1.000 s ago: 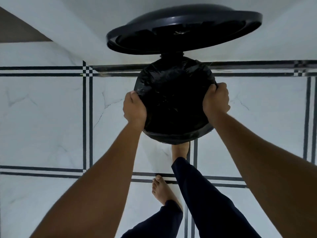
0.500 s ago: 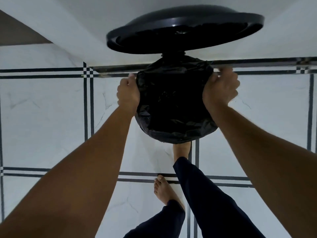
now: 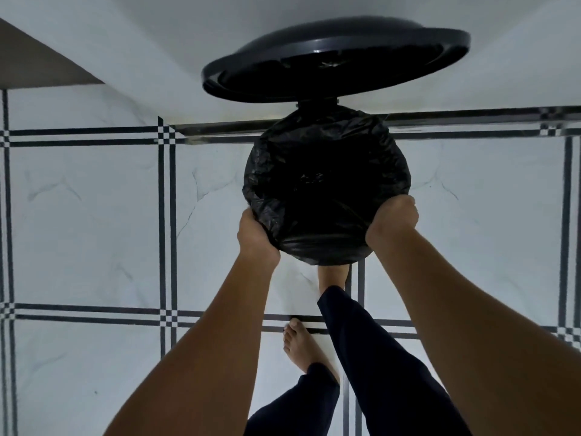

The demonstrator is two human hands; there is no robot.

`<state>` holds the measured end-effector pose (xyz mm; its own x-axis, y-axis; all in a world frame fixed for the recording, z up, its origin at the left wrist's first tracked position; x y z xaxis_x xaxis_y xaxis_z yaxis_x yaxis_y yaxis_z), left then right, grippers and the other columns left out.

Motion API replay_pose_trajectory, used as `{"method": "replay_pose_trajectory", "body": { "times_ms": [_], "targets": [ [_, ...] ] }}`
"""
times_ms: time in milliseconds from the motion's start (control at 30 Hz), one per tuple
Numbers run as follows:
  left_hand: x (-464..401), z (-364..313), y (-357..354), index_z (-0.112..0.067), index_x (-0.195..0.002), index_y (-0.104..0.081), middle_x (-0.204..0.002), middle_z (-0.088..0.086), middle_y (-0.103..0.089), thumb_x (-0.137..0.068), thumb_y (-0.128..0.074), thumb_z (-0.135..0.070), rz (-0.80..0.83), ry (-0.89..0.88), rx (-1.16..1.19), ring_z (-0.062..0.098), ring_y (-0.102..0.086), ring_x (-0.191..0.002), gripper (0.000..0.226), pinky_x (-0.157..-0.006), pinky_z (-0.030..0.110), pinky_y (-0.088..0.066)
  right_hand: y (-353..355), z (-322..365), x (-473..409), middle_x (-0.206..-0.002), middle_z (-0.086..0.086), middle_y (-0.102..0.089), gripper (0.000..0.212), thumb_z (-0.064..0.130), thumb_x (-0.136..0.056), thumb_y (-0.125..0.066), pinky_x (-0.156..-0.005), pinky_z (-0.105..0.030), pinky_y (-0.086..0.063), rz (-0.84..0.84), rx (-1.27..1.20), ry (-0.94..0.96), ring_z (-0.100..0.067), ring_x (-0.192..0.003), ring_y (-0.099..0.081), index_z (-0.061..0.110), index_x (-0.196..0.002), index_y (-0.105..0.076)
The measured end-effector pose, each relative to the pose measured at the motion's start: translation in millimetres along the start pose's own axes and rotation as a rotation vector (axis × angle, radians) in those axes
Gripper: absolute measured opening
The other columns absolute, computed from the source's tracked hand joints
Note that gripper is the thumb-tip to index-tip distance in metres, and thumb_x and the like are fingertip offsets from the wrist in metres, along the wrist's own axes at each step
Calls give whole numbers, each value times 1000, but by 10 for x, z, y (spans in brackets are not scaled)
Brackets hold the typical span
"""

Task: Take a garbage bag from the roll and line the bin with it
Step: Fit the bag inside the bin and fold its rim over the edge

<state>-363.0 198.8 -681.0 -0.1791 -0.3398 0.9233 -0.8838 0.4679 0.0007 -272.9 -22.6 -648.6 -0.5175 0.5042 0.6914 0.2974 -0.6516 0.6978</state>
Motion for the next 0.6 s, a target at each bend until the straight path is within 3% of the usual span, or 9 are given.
{"method": "replay_pose_trajectory", "body": {
  "times_ms": [67,167,200,267,333,400,467,533,600],
  "targets": [
    [-11,24,79,-11,-117,-74,-109,8,-78,-100,-52,-29,-18,-24,9,27,-75,-99,34,-88,39,-61,32,-127,41,-135,-13,-49,64,34,-97,-63,-103,-26,-44,-54,1,-5,-23,-127,-51,1,-146,-37],
    [106,134,221,-14,-89,-65,-91,0,-65,-98,-57,-33,-301,-4,-92,16,-61,-71,23,-64,28,-50,-74,-285,128,-133,-12,-48,61,32,-95,-63,-97,-25,-45,-8,-133,-103,-21,-119,-54,3,-144,-39],
    [148,180,193,-16,-94,-67,-96,1,-68,-100,-53,-36,-275,47,-64,16,-63,-77,25,-66,28,-51,-142,-285,173,-139,-16,-48,62,32,-98,-59,-96,-25,-46,52,-278,-183,-20,-115,-55,1,-147,-36],
    [196,279,50,-20,-114,-74,-111,6,-77,-103,-42,-38,-68,138,14,26,-72,-99,38,-78,35,-59,-287,-264,198,-148,-25,-47,52,27,-107,-39,-84,-27,-51,148,-728,-307,-16,-95,-60,-2,-150,-36],
    [204,275,-6,-20,-125,-73,-120,12,-76,-105,-35,-33,32,124,46,35,-70,-112,44,-93,48,-59,-356,-294,148,-152,-24,-46,48,20,-109,-26,-92,-37,-52,177,-986,-364,-29,-102,-63,-1,-150,-38],
    [170,246,37,-16,-129,-70,-123,14,-74,-106,-35,-26,34,90,54,37,-70,-114,43,-101,52,-56,-356,-418,117,-149,-18,-51,49,25,-107,-25,-107,-44,-48,199,-1048,-475,-33,-122,-58,8,-149,-44],
    [184,219,101,-12,-131,-67,-117,12,-75,-107,-37,-23,-10,84,57,30,-71,-109,40,-98,45,-58,-352,-524,110,-140,-10,-59,50,33,-104,-29,-109,-48,-47,259,-1101,-529,-35,-124,-59,15,-146,-50],
    [229,176,209,-10,-129,-64,-116,11,-72,-106,-40,-27,-135,63,-45,21,-68,-99,37,-86,33,-55,-294,-595,177,-137,-10,-60,55,42,-103,-30,-106,-49,-50,213,-1019,-478,-35,-121,-60,14,-146,-49],
    [326,92,287,-5,-128,-59,-127,14,-66,-105,-40,-33,-262,-50,-259,19,-57,-95,41,-84,32,-45,-205,-610,287,-131,-9,-59,55,45,-103,-31,-101,-46,-49,54,-757,-316,-31,-118,-57,9,-140,-49]
  ]
}}
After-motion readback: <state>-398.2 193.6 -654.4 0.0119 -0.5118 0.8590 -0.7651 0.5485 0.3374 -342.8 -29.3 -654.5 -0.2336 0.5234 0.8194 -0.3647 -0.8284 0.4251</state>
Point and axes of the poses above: each hand's wrist, its own x-axis away from the middle knuckle, its own y-axis out of the back of the hand, z = x × y, the point moved 4 cm from there along -x, towards the middle knuckle
